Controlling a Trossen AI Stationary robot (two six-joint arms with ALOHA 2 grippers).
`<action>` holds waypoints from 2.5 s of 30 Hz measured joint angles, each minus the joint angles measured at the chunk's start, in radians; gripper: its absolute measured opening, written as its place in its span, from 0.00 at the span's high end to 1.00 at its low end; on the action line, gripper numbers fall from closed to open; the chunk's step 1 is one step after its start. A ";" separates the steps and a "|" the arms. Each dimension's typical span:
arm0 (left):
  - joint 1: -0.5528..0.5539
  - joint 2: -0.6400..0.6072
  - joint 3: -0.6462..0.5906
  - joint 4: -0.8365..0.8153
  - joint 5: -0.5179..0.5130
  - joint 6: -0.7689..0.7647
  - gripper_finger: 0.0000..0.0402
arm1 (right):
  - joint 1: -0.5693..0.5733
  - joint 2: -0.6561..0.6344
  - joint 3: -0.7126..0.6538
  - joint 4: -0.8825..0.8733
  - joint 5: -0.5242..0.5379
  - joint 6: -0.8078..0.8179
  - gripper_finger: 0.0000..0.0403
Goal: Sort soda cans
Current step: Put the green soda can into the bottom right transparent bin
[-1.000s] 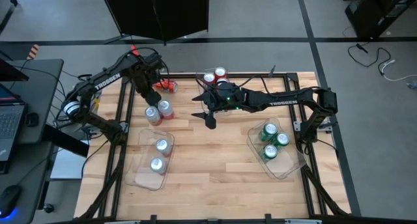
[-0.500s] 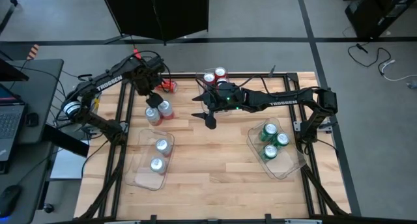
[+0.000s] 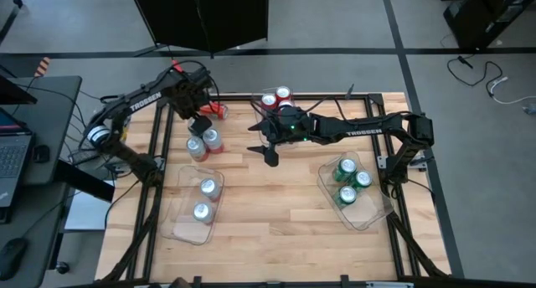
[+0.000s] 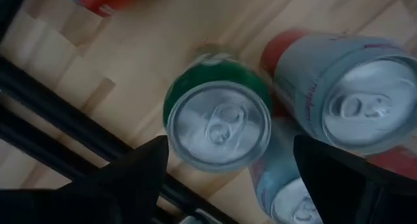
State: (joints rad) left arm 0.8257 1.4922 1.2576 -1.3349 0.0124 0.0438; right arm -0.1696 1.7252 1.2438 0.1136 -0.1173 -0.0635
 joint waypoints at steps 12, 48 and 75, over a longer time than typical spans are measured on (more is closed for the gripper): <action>0.000 0.079 0.000 0.015 -0.045 0.059 0.20 | 0.000 0.000 0.000 -0.013 0.000 0.000 0.23; -0.337 0.064 0.566 -0.141 -0.134 0.026 0.41 | -0.010 -0.365 0.000 -0.458 0.128 -0.044 0.31; -0.787 0.424 0.567 -0.014 -0.065 0.061 0.41 | 0.154 -0.517 -0.644 0.178 0.248 0.109 0.97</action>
State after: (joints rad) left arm 0.0391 1.9159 1.8244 -1.3492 -0.0528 0.1052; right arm -0.0160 1.2083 0.5999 0.2917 0.1307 0.0456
